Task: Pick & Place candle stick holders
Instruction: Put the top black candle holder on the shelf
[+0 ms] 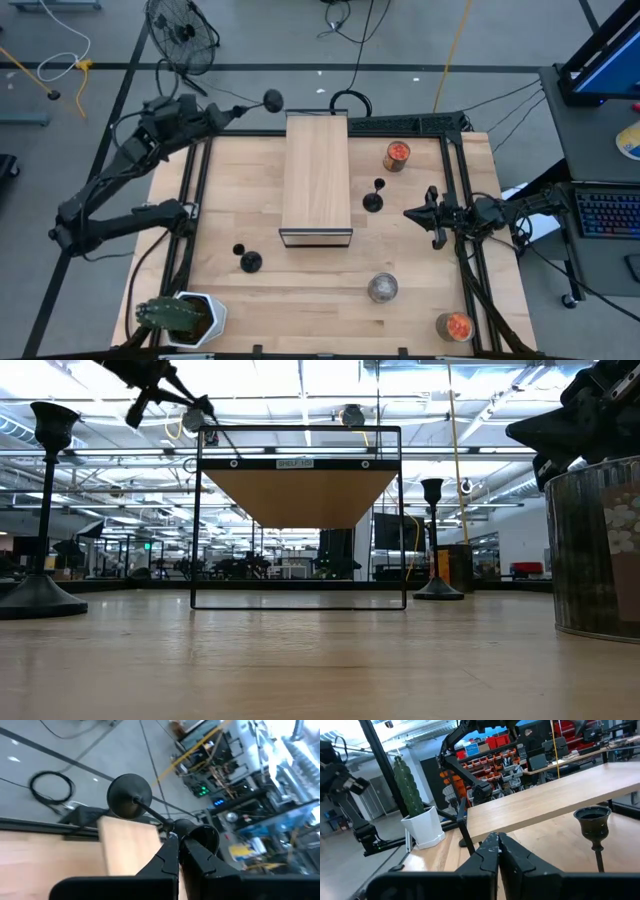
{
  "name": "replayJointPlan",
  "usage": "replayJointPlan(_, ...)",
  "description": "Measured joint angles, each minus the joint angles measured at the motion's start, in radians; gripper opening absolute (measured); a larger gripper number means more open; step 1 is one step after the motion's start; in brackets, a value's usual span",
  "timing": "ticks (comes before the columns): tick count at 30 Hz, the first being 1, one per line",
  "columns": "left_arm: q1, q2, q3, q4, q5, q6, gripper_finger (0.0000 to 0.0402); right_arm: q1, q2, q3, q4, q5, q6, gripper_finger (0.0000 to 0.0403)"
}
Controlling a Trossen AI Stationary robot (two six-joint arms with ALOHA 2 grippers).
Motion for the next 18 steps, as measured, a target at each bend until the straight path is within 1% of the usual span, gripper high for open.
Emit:
replayJointPlan(3,-0.035,0.034,0.029,-0.006,-0.004,-0.004,0.0002,0.000,0.000,0.000,0.000,0.000,-0.024,0.0000)
replayJointPlan(7,-0.081,0.099,0.124,-0.028,-0.014,0.013,0.0002,0.000,0.000,0.000,0.000,0.000,-0.032,0.0000)
replayJointPlan(13,-0.146,0.240,0.352,-0.237,-0.077,0.055,0.0002,0.000,0.000,0.000,0.000,0.000,-0.032,0.0000)
replayJointPlan(18,-0.176,0.360,0.526,-0.388,-0.087,0.058,0.0002,0.000,0.000,0.000,0.000,0.000,-0.032,0.0000)
